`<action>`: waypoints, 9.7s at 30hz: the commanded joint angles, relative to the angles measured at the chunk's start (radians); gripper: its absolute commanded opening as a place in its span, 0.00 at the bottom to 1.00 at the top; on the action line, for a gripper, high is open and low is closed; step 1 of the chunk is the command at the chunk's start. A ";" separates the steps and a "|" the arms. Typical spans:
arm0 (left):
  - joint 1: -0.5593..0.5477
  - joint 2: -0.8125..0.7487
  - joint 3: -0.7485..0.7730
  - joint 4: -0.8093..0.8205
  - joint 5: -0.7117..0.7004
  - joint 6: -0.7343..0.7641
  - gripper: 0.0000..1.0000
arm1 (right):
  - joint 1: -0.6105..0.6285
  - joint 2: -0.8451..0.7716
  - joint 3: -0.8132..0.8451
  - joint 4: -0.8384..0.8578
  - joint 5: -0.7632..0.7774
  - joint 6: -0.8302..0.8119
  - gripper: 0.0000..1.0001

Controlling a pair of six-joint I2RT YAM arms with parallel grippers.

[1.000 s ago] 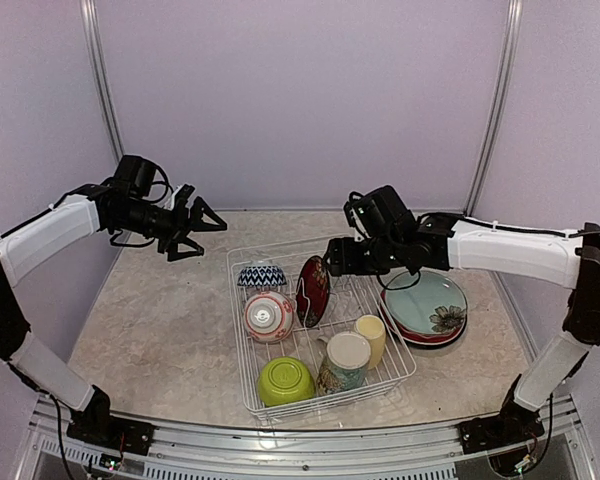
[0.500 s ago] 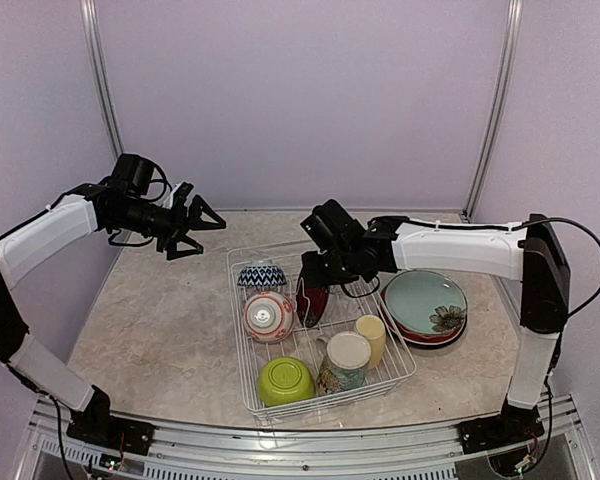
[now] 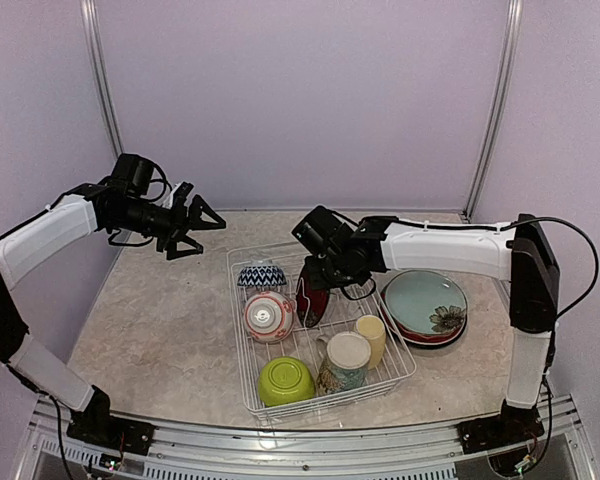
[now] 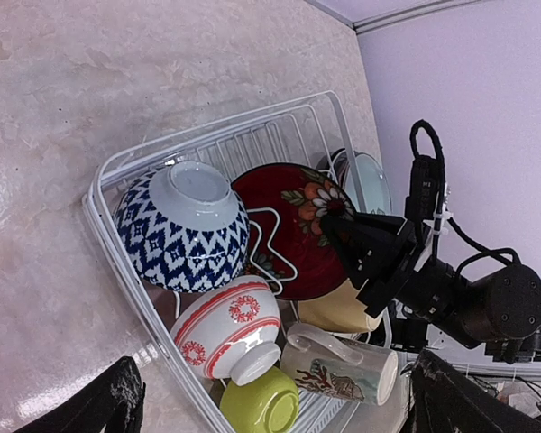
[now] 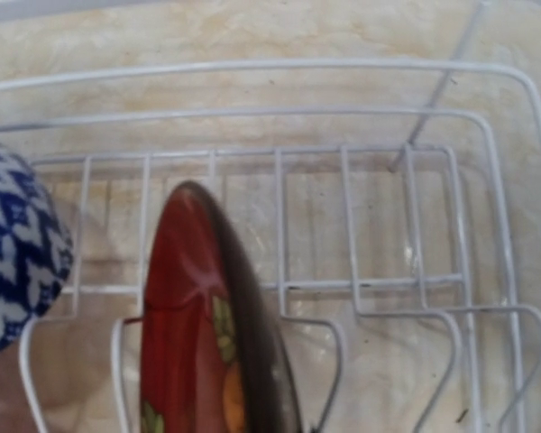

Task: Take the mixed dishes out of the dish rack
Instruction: Grab the plate from the dish rack, then place the plate with another plate, then grab the cup from the dish rack, then pass from the right arm to the left

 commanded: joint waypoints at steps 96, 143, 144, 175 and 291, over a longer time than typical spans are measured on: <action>-0.026 0.049 0.026 -0.021 0.003 0.019 0.99 | -0.895 -0.957 -1.204 0.668 -0.732 0.117 0.06; -0.026 0.042 0.024 -0.018 0.002 0.016 0.99 | -0.134 -0.769 -0.615 0.112 -0.426 -0.160 1.00; -0.027 0.043 0.024 -0.018 0.000 0.017 0.99 | -0.094 -0.747 -0.600 0.117 -0.432 -0.169 1.00; -0.026 0.065 0.025 -0.019 0.003 0.016 0.99 | 0.325 -0.495 -0.497 -0.059 -0.228 -0.169 1.00; 0.001 -0.047 -0.271 0.962 0.605 -0.562 0.80 | -0.069 -0.044 -0.359 1.831 -0.667 0.439 0.00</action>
